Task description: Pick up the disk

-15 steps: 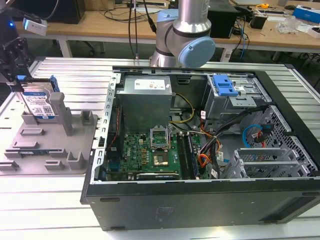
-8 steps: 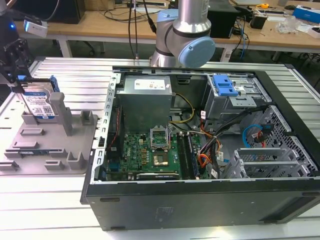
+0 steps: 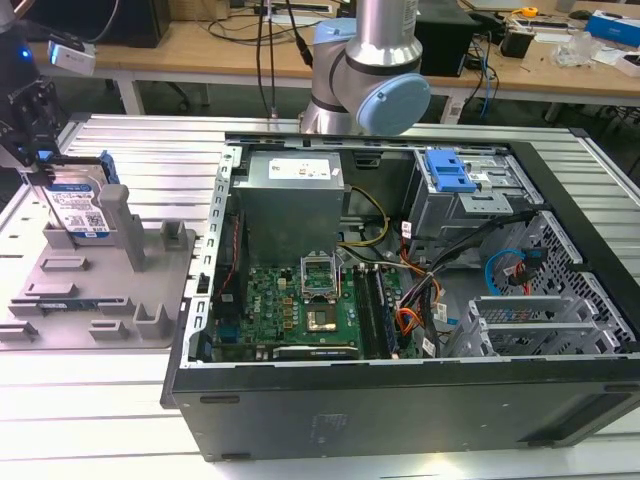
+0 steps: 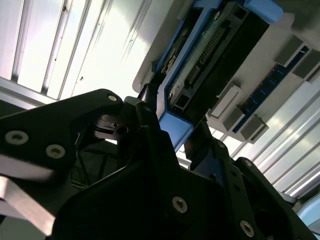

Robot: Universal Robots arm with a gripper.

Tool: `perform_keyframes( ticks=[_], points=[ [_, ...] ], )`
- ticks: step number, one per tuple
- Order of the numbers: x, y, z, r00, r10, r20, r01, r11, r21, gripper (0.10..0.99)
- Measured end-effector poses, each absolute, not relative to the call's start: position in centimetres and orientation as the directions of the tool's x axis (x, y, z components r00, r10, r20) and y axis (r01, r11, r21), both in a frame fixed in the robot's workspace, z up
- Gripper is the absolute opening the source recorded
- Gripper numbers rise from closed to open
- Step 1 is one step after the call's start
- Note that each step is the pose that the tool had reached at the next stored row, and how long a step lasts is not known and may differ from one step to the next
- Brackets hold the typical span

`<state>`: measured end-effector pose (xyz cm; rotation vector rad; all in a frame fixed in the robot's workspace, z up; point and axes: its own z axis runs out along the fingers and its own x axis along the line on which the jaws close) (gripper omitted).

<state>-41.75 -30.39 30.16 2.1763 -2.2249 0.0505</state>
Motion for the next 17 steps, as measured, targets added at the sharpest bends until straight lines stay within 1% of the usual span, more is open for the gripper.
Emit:
perform_keyframes(
  ticks=[17],
  points=[
    [-41.75,-30.53,29.92,-0.02,-0.999,0.043,-1.0,0.02,-0.003,0.471]
  ],
)
